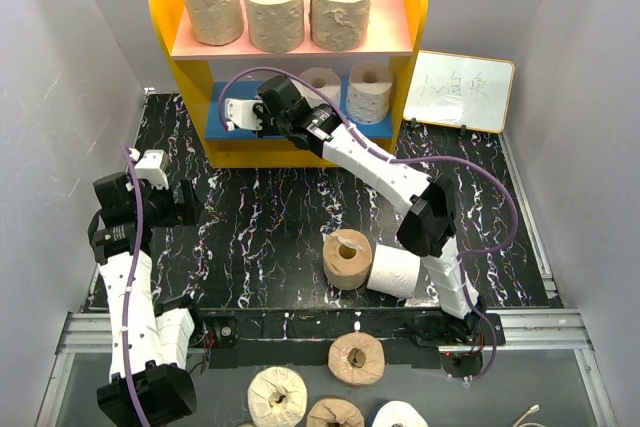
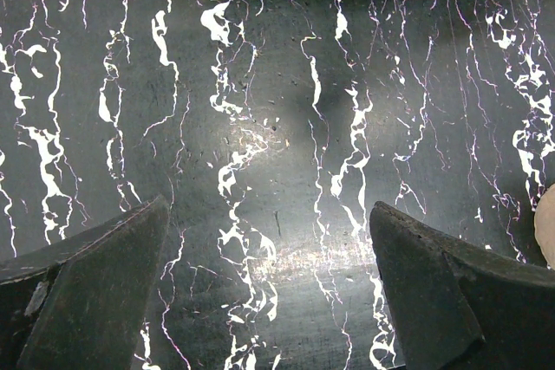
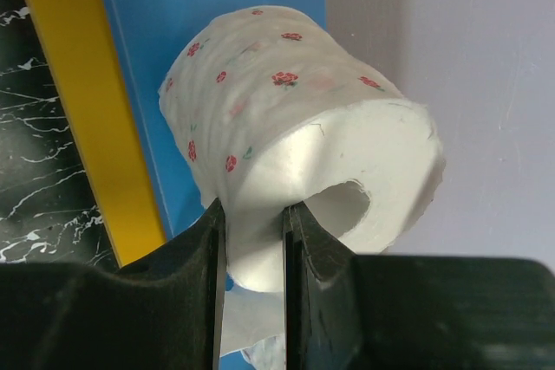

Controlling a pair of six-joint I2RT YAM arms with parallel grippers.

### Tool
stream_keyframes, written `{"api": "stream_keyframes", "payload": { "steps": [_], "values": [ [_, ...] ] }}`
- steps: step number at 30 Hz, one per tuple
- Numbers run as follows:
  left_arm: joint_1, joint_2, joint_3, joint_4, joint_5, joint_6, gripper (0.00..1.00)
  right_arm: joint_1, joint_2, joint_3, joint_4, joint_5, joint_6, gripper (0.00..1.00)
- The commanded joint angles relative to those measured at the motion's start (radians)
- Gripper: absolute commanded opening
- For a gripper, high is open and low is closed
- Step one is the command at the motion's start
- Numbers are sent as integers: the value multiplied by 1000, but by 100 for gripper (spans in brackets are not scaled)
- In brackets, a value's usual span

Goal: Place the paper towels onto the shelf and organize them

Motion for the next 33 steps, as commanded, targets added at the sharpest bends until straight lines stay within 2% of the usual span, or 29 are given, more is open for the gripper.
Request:
{"api": "stream_keyframes", "payload": {
  "steps": [1, 5, 10, 12, 25, 27, 28, 29, 30, 31, 33],
  "values": [
    [5, 0, -4, 5, 20, 7, 99, -37, -26, 11, 121, 17, -19, 0],
    [4, 5, -6, 7, 21, 4, 99, -52, -49, -25, 177, 3, -13, 2],
    [4, 5, -6, 8, 17, 3, 99, -48, -73, -56, 262, -7, 9, 28],
    [4, 5, -6, 10, 16, 2, 99, -41, -86, -79, 298, -1, 3, 34],
    [4, 12, -6, 9, 13, 1, 99, -13, -122, -70, 359, 22, -31, 37],
    [4, 12, -6, 10, 13, 0, 99, -4, -138, -78, 367, 30, -32, 40],
    [4, 13, -6, 9, 12, 0, 99, 3, -152, -93, 383, 39, -32, 47],
    [4, 13, -6, 9, 12, -1, 99, 12, -170, -116, 403, 56, -27, 63],
    [5, 13, -5, 9, 12, -1, 99, 26, -196, -152, 439, 80, -17, 94],
    [4, 13, -5, 6, 13, 0, 99, 49, -230, -199, 510, 124, 14, 98],
    [4, 11, -4, 1, 15, 2, 99, 110, -338, -341, 717, 214, 84, 99]
  ]
}}
